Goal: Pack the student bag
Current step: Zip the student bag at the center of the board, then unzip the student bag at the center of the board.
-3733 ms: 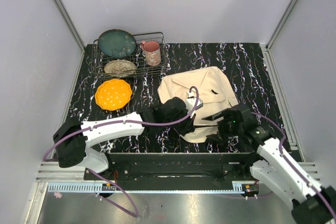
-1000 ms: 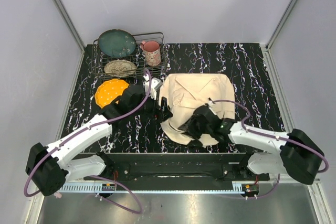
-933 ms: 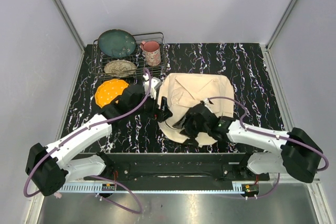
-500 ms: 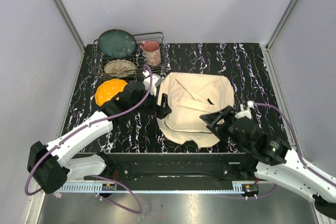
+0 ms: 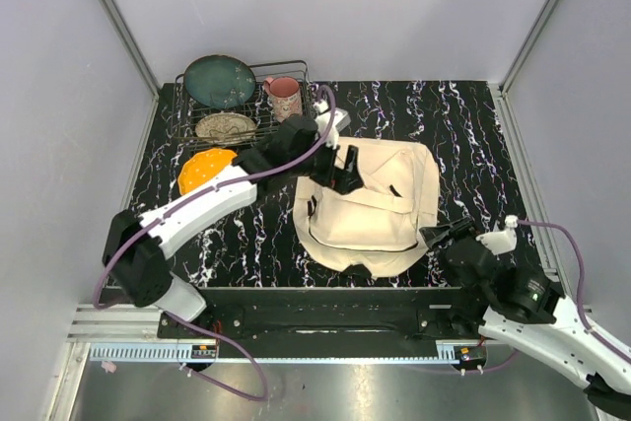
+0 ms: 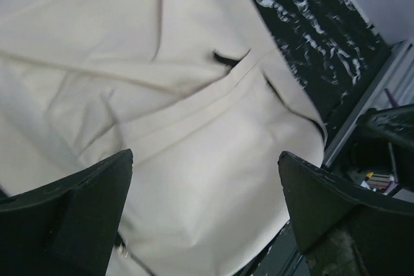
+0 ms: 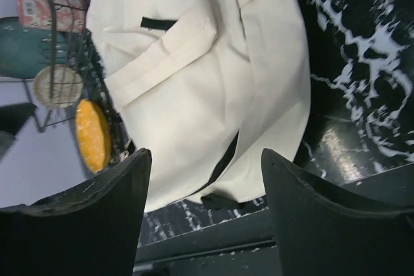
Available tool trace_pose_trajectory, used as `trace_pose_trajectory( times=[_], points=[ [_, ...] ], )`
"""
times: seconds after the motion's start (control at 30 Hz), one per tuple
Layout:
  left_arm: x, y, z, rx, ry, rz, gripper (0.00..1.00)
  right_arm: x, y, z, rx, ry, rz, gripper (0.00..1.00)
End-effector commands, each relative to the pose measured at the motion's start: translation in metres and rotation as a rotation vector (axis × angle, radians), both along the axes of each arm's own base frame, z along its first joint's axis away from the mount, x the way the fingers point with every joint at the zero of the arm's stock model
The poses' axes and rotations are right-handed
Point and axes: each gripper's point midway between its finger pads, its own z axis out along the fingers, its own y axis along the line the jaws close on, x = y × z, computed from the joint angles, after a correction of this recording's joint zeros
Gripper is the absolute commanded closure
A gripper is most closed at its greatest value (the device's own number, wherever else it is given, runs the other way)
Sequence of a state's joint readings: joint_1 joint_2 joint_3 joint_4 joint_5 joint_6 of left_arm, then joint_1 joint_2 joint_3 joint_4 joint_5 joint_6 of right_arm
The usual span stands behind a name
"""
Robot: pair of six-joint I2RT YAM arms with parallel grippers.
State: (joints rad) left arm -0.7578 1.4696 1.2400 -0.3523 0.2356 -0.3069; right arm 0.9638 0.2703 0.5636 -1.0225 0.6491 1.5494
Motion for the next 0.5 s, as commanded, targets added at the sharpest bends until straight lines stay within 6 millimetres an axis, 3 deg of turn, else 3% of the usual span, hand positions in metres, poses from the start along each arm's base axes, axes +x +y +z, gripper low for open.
trace_pose_trajectory(
  times=[0.0, 0.1, 0.13, 0.17, 0.2, 0.23, 0.4, 0.47],
  points=[
    [0.014, -0.055, 0.031, -0.097, -0.05, -0.129, 0.01, 0.014, -0.019, 0.021, -0.229, -0.034, -0.043, 0.25],
    [0.021, -0.081, 0.027, -0.121, -0.013, -0.192, 0.01, 0.024, -0.017, 0.021, -0.414, 0.013, -0.018, 0.2],
    [0.022, -0.087, 0.026, -0.129, -0.008, -0.202, 0.01, 0.025, -0.018, 0.011, -0.506, 0.075, -0.01, 0.19],
    [0.024, -0.092, 0.023, -0.131, -0.001, -0.209, 0.01, 0.029, -0.02, 0.014, -0.532, 0.11, -0.012, 0.19],
    [0.03, -0.097, 0.017, -0.124, 0.004, -0.21, 0.01, 0.037, -0.036, 0.011, -0.55, 0.188, -0.076, 0.18],
    [0.033, -0.1, 0.011, -0.116, 0.009, -0.206, 0.01, 0.041, -0.03, 0.002, -0.579, 0.273, 0.009, 0.18],
    [0.04, -0.116, -0.014, -0.098, 0.063, -0.239, 0.02, 0.072, -0.037, -0.018, -0.463, 0.327, 0.068, 0.14],
    [0.039, -0.122, -0.015, -0.102, 0.064, -0.26, 0.03, 0.082, -0.038, -0.025, -0.366, 0.32, 0.092, 0.14]
  ],
)
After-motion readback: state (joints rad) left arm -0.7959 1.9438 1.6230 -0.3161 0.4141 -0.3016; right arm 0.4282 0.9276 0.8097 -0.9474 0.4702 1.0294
